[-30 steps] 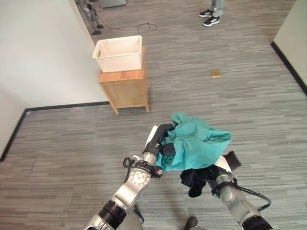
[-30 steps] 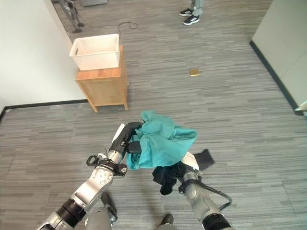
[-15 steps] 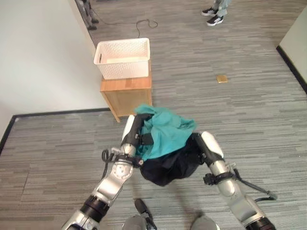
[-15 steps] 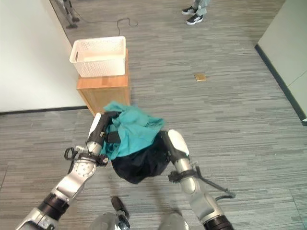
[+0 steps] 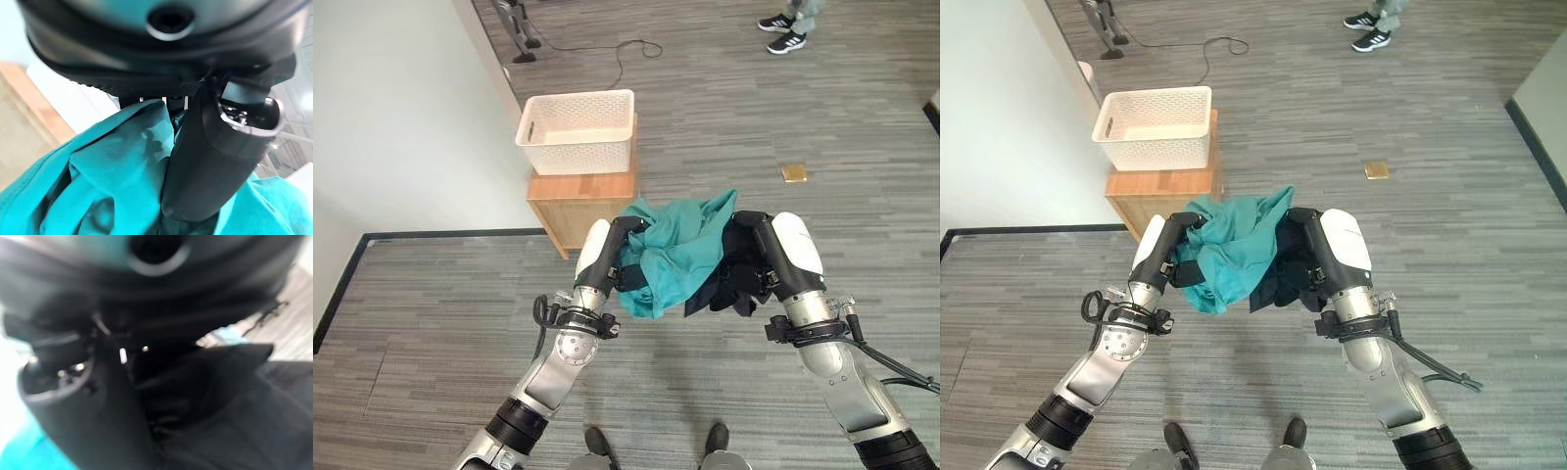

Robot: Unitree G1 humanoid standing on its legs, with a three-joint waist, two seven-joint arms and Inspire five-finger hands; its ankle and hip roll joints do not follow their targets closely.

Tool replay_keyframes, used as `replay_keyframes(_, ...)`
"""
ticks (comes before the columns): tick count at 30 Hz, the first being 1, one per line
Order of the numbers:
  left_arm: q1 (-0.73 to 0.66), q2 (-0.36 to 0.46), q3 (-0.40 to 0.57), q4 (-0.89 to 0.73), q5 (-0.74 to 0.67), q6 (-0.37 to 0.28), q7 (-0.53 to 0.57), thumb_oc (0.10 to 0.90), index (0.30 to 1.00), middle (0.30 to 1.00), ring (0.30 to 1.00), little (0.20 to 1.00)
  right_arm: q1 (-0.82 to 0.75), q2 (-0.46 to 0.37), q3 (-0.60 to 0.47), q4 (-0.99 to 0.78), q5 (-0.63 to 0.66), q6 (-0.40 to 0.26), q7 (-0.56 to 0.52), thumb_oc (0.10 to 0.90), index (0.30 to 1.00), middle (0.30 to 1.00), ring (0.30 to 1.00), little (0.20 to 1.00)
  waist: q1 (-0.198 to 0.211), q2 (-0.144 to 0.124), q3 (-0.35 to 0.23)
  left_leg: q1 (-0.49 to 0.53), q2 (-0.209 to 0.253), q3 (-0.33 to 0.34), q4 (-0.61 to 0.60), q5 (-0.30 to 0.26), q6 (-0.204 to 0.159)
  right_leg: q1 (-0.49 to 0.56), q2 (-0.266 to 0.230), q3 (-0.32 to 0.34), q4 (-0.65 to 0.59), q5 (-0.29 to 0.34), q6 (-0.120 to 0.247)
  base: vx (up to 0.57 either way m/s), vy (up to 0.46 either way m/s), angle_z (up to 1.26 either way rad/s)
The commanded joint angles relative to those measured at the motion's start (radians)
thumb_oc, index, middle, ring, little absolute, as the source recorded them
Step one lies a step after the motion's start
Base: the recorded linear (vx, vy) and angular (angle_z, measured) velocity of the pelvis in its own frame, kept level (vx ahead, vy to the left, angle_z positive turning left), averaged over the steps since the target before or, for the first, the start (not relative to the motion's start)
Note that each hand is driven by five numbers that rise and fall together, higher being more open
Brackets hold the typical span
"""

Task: Pick up bed clothes into laundry basket.

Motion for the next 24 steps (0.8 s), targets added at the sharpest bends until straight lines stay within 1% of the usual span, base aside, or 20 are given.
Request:
replay_keyframes(1, 0.226, 0.152, 0.336, 0.396, -0.258, -0.053, 0.046, 0.400, 0.300, 0.300, 0.300, 0.300, 0.004, 0.143, 0.010, 0.450, 0.373, 0.022, 0.072, 0.400, 0.300, 0.300, 0.300, 0.300, 0.059, -0.190, -0.133, 0.012, 0.312, 0.136, 0.403, -0.095, -0.153, 0.108, 0.089, -0.178, 0.058, -0.292, -0.110, -0.05, 0.162, -0.22)
replay_keyframes(2, 0.217, 0.140, 0.329, 0.376, -0.265, -0.058, 0.029, 0.400, 0.300, 0.300, 0.300, 0.300, 0.007, 0.132, -0.011, 0.429, 0.372, 0.026, 0.074, 0.400, 0.300, 0.300, 0.300, 0.300, 0.029, -0.187, -0.161, 0.070, 0.235, 0.136, 0.302, -0.152, -0.153, 0.100, 0.059, -0.194, 0.049, -0.268, -0.094, -0.17, 0.299, -0.22)
replay_keyframes(3, 0.198, 0.129, 0.319, 0.344, -0.274, -0.065, 0.018, 0.400, 0.300, 0.300, 0.300, 0.300, 0.006, 0.121, -0.032, 0.419, 0.365, 0.024, 0.067, 0.400, 0.300, 0.300, 0.300, 0.300, -0.009, -0.183, -0.183, 0.104, 0.206, 0.190, 0.239, -0.200, -0.159, 0.088, 0.045, -0.217, 0.037, -0.248, -0.091, -0.16, 0.331, -0.01)
replay_keyframes(4, 0.200, 0.125, 0.319, 0.341, -0.275, -0.063, 0.017, 0.400, 0.300, 0.300, 0.300, 0.300, 0.008, 0.117, -0.033, 0.415, 0.364, 0.025, 0.068, 0.400, 0.300, 0.300, 0.300, 0.300, -0.009, -0.182, -0.186, 0.111, 0.191, 0.194, 0.218, -0.197, -0.154, 0.087, 0.038, -0.218, 0.035, -0.242, -0.085, -0.25, 0.382, 0.45)
replay_keyframes(5, 0.179, 0.116, 0.301, 0.293, -0.267, -0.066, -0.012, 0.400, 0.300, 0.300, 0.300, 0.300, 0.014, 0.089, -0.072, 0.409, 0.326, 0.028, 0.068, 0.400, 0.300, 0.300, 0.300, 0.300, -0.046, -0.165, -0.210, 0.123, 0.168, 0.251, 0.122, -0.204, -0.148, 0.072, 0.018, -0.253, 0.036, -0.207, -0.070, -0.15, 0.371, 0.58)
replay_keyframes(7, 0.167, 0.120, 0.300, 0.211, -0.260, -0.066, -0.027, 0.400, 0.300, 0.300, 0.300, 0.300, -0.015, 0.072, -0.082, 0.413, 0.301, 0.041, 0.062, 0.400, 0.300, 0.300, 0.300, 0.300, -0.049, -0.153, -0.217, 0.104, 0.102, 0.230, 0.046, -0.190, -0.122, 0.048, -0.015, -0.281, 0.086, -0.171, -0.045, -0.07, 0.382, 0.69)
replay_keyframes(9, 0.151, 0.146, 0.300, 0.122, -0.242, -0.068, -0.038, 0.400, 0.300, 0.300, 0.300, 0.300, -0.042, 0.062, -0.086, 0.398, 0.293, 0.037, 0.065, 0.400, 0.300, 0.300, 0.300, 0.300, -0.055, -0.144, -0.194, 0.121, 0.077, 0.219, 0.015, -0.210, -0.099, -0.009, -0.063, -0.280, 0.215, -0.152, -0.015, 0.03, 0.298, 0.63)
replay_keyframes(11, 0.146, 0.179, 0.304, 0.059, -0.208, -0.069, -0.036, 0.400, 0.300, 0.300, 0.300, 0.300, -0.083, 0.049, -0.082, 0.394, 0.270, 0.034, 0.066, 0.400, 0.300, 0.300, 0.300, 0.300, -0.060, -0.136, -0.168, 0.132, 0.043, 0.195, 0.004, -0.249, -0.068, -0.078, -0.158, -0.241, 0.422, -0.079, 0.062, 0.06, 0.275, 0.27)
replay_keyframes(12, 0.147, 0.178, 0.307, 0.056, -0.207, -0.068, -0.035, 0.400, 0.300, 0.300, 0.300, 0.300, -0.088, 0.049, -0.081, 0.394, 0.269, 0.035, 0.067, 0.400, 0.300, 0.300, 0.300, 0.300, -0.061, -0.140, -0.166, 0.132, 0.035, 0.196, 0.004, -0.255, -0.064, -0.087, -0.172, -0.234, 0.439, -0.081, 0.069, 0.08, 0.230, 0.44)
replay_keyframes(13, 0.111, 0.203, 0.308, 0.041, -0.171, -0.069, -0.012, 0.400, 0.300, 0.300, 0.300, 0.300, -0.121, 0.039, -0.085, 0.371, 0.250, 0.029, 0.062, 0.400, 0.300, 0.300, 0.300, 0.300, -0.090, -0.128, -0.143, 0.136, 0.044, 0.195, 0.000, -0.249, -0.057, -0.173, -0.222, -0.198, 0.590, -0.009, 0.092, 0.11, 0.156, 0.47)
replay_keyframes(14, 0.090, 0.219, 0.310, 0.040, -0.147, -0.070, 0.000, 0.400, 0.300, 0.300, 0.300, 0.300, -0.133, 0.030, -0.090, 0.361, 0.250, 0.024, 0.056, 0.400, 0.300, 0.300, 0.300, 0.300, -0.098, -0.124, -0.141, 0.142, 0.043, 0.193, 0.000, -0.259, -0.057, -0.202, -0.240, -0.187, 0.626, -0.009, 0.094, 0.19, 0.140, 0.49)
replay_keyframes(15, 0.067, 0.229, 0.308, 0.045, -0.131, -0.074, 0.015, 0.400, 0.300, 0.300, 0.300, 0.300, -0.141, 0.025, -0.097, 0.352, 0.254, 0.020, 0.046, 0.400, 0.300, 0.300, 0.300, 0.300, -0.111, -0.123, -0.140, 0.146, 0.044, 0.187, 0.000, -0.266, -0.063, -0.231, -0.239, -0.175, 0.616, -0.035, 0.081, 0.26, 0.026, 0.25)
replay_keyframes(16, 0.037, 0.233, 0.301, 0.044, -0.119, -0.074, 0.028, 0.400, 0.300, 0.300, 0.300, 0.300, -0.147, 0.016, -0.106, 0.328, 0.254, 0.017, 0.038, 0.400, 0.300, 0.300, 0.300, 0.300, -0.139, -0.126, -0.137, 0.151, 0.048, 0.167, 0.000, -0.274, -0.074, -0.281, -0.215, -0.145, 0.570, -0.074, 0.062, 0.34, -0.041, 0.16)
replay_keyframes(17, 0.017, 0.239, 0.296, 0.044, -0.111, -0.079, 0.032, 0.400, 0.300, 0.300, 0.300, 0.300, -0.148, 0.004, -0.119, 0.296, 0.254, 0.016, 0.033, 0.400, 0.300, 0.300, 0.300, 0.300, -0.161, -0.127, -0.137, 0.155, 0.046, 0.144, 0.000, -0.283, -0.084, -0.321, -0.197, -0.122, 0.510, -0.088, 0.056, 0.26, -0.049, 0.06)
replay_keyframes(18, 0.017, 0.239, 0.296, 0.044, -0.111, -0.079, 0.032, 0.400, 0.300, 0.300, 0.300, 0.300, -0.148, 0.004, -0.119, 0.296, 0.254, 0.016, 0.033, 0.400, 0.300, 0.300, 0.300, 0.300, -0.161, -0.127, -0.137, 0.155, 0.046, 0.144, 0.000, -0.283, -0.084, -0.321, -0.197, -0.122, 0.510, -0.088, 0.056, 0.45, -0.142, 0.38)
replay_keyframes(19, 0.003, 0.246, 0.290, 0.038, -0.101, -0.096, 0.034, 0.400, 0.300, 0.300, 0.300, 0.300, -0.150, -0.011, -0.131, 0.268, 0.253, 0.006, 0.022, 0.400, 0.300, 0.300, 0.300, 0.300, -0.191, -0.141, -0.141, 0.188, 0.031, 0.119, 0.000, -0.304, -0.097, -0.363, -0.204, -0.095, 0.391, -0.081, 0.061, 0.42, -0.215, 0.57)
replay_keyframes(20, -0.007, 0.250, 0.296, 0.036, -0.101, -0.106, 0.037, 0.400, 0.300, 0.300, 0.300, 0.300, -0.154, -0.018, -0.139, 0.238, 0.248, 0.005, 0.014, 0.400, 0.300, 0.300, 0.300, 0.300, -0.200, -0.157, -0.141, 0.203, 0.018, 0.136, 0.000, -0.305, -0.109, -0.372, -0.215, -0.117, 0.248, -0.037, 0.062, 0.58, -0.308, 0.61)
replay_keyframes(21, -0.011, 0.249, 0.302, 0.036, -0.104, -0.108, 0.043, 0.400, 0.300, 0.300, 0.300, 0.300, -0.157, -0.016, -0.145, 0.213, 0.243, 0.000, 0.007, 0.400, 0.300, 0.300, 0.300, 0.300, -0.202, -0.157, -0.137, 0.235, 0.025, 0.131, 0.000, -0.324, -0.121, -0.398, -0.233, -0.129, 0.184, -0.032, 0.074, 0.36, -0.284, 0.37)
replay_keyframes(23, -0.018, 0.245, 0.317, 0.044, -0.104, -0.113, 0.050, 0.400, 0.300, 0.300, 0.300, 0.300, -0.152, -0.004, -0.161, 0.142, 0.217, -0.001, 0.001, 0.400, 0.300, 0.300, 0.300, 0.300, -0.203, -0.158, -0.126, 0.268, 0.038, 0.148, 0.000, -0.337, -0.145, -0.423, -0.266, -0.171, 0.105, -0.014, 0.072, 0.28, -0.217, 0.10)
replay_keyframes(24, -0.020, 0.245, 0.318, 0.046, -0.103, -0.115, 0.051, 0.400, 0.300, 0.300, 0.300, 0.300, -0.147, -0.002, -0.164, 0.132, 0.213, 0.002, 0.002, 0.400, 0.300, 0.300, 0.300, 0.300, -0.203, -0.156, -0.124, 0.270, 0.039, 0.146, 0.000, -0.343, -0.145, -0.419, -0.263, -0.170, 0.100, -0.015, 0.074, 0.27, -0.182, 0.01)
